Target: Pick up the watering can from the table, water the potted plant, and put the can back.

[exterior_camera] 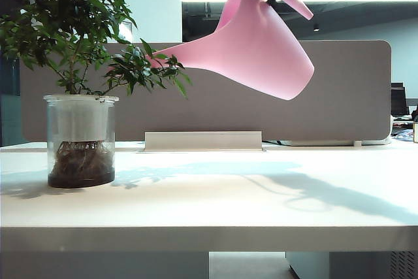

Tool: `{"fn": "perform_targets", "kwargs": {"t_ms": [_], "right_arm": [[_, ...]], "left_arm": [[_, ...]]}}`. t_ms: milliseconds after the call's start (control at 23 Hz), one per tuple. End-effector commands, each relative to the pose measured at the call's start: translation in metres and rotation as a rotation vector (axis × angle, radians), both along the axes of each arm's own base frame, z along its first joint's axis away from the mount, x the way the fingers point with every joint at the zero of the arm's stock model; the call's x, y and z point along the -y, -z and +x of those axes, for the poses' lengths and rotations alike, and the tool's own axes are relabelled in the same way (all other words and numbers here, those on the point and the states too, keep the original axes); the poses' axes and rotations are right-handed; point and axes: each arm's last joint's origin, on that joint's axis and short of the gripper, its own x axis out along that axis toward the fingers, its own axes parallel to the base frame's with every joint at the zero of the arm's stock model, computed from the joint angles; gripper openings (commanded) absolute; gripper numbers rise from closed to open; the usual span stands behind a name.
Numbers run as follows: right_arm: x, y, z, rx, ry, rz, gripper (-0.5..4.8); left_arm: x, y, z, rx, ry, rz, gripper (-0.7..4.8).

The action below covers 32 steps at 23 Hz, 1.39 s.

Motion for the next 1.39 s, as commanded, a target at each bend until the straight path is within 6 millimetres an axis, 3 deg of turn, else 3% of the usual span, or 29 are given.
{"fn": "perform_targets", "kwargs": {"t_ms": [43, 826, 1217, 1391], "right_arm": [[-0.002, -0.025, -0.008, 0.129, -0.004, 0.026, -0.02], [-0.012, -0.042, -0.015, 0.228, -0.015, 0.007, -0.02], [-0.014, -0.042, -0.016, 0.23, -0.011, -0.013, -0.02], [-0.013, -0.036, -0.014, 0.156, -0.017, 0.057, -0.02]], "left_arm": [[0.0, -0.001, 0.0, 0.01, 0.001, 0.002, 0.03], [0.0, -0.001, 0.0, 0.01, 0.001, 0.002, 0.03], [0.0, -0.001, 0.0, 0.01, 0.001, 0.002, 0.03], [0.0, -0.001, 0.0, 0.01, 0.001, 0.002, 0.03]]}}
